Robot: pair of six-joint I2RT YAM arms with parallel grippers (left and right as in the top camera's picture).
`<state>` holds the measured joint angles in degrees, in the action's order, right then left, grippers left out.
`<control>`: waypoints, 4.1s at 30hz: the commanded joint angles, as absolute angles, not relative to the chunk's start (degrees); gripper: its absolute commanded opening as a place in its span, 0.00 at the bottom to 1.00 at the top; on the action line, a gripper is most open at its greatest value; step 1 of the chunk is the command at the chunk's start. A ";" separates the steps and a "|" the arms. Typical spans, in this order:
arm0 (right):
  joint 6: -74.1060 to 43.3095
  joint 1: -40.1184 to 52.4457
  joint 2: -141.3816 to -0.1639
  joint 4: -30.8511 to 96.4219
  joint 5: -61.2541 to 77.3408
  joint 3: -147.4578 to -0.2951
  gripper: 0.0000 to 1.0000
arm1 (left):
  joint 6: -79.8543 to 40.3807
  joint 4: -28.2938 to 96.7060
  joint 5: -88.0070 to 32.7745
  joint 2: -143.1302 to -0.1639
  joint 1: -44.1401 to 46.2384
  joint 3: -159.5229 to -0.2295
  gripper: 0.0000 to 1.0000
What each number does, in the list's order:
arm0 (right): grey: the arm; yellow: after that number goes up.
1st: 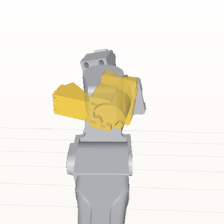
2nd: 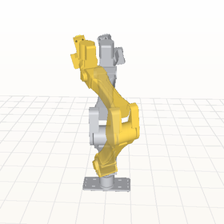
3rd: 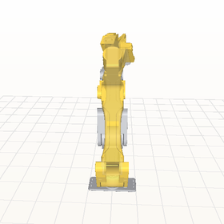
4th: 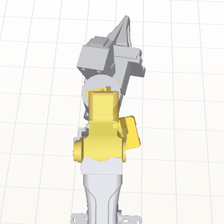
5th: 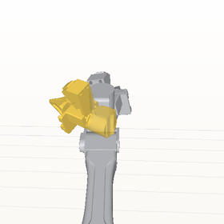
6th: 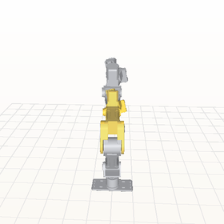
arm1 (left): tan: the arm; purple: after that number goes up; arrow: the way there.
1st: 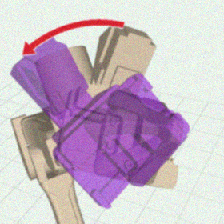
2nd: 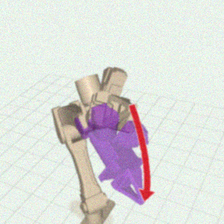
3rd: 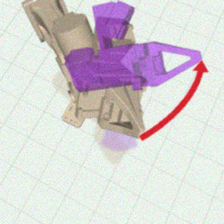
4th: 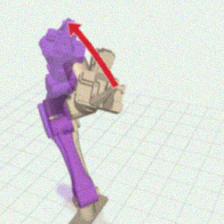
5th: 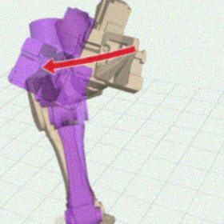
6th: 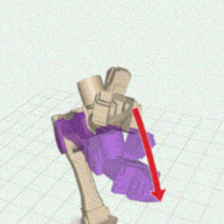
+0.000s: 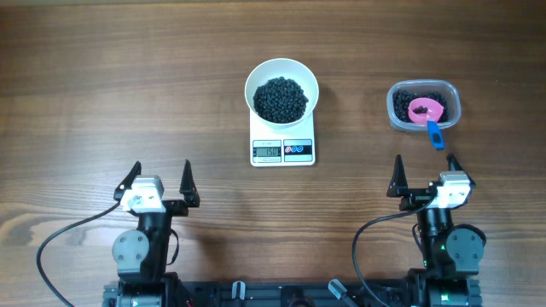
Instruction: Scoop item into bowl and weigh 150g on scale
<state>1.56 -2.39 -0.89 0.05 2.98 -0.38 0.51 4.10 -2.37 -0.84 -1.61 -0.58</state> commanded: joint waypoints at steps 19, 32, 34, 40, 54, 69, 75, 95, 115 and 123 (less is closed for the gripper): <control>0.93 -2.09 -0.21 -0.01 3.46 -0.30 1.00 | 0.64 4.43 0.62 -0.14 -1.39 -0.32 1.00; 0.93 -2.09 -0.21 0.01 3.46 -0.30 1.00 | 1.13 4.45 0.56 -0.14 -1.39 -0.32 1.00; 0.91 -2.09 -0.21 0.01 3.46 -0.30 1.00 | 1.17 4.45 0.51 -0.14 -1.39 -0.32 1.00; 0.91 -2.09 -0.21 -0.01 3.46 -0.30 0.99 | 1.28 4.45 0.49 -0.14 -1.39 -0.32 1.00; 0.91 -2.09 -0.21 -0.01 3.46 -0.30 1.00 | 3.22 4.51 -0.36 -0.14 -1.39 -0.32 1.00; 0.93 -2.09 -0.21 -0.01 3.46 -0.30 1.00 | 3.25 4.54 -0.32 -0.14 -1.39 -0.32 1.00; 0.93 -2.09 -0.21 -0.01 3.46 -0.30 1.00 | 3.22 4.45 -0.34 -0.14 -1.39 -0.32 1.00; 0.95 -2.09 -0.21 -0.01 3.46 -0.30 1.00 | 3.22 4.36 -0.36 -0.16 -1.39 -0.32 1.00; 0.93 -2.09 -0.21 -0.01 3.46 -0.30 1.00 | 3.22 4.36 -0.36 -0.16 -1.39 -0.32 1.00; 0.91 -2.09 -0.21 -0.01 3.46 -0.30 1.00 | 3.22 4.36 -0.36 -0.16 -1.39 -0.32 1.00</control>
<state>1.56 -2.39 -0.89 0.05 2.98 -0.38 2.35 4.21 -0.27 -0.84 -1.61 -0.58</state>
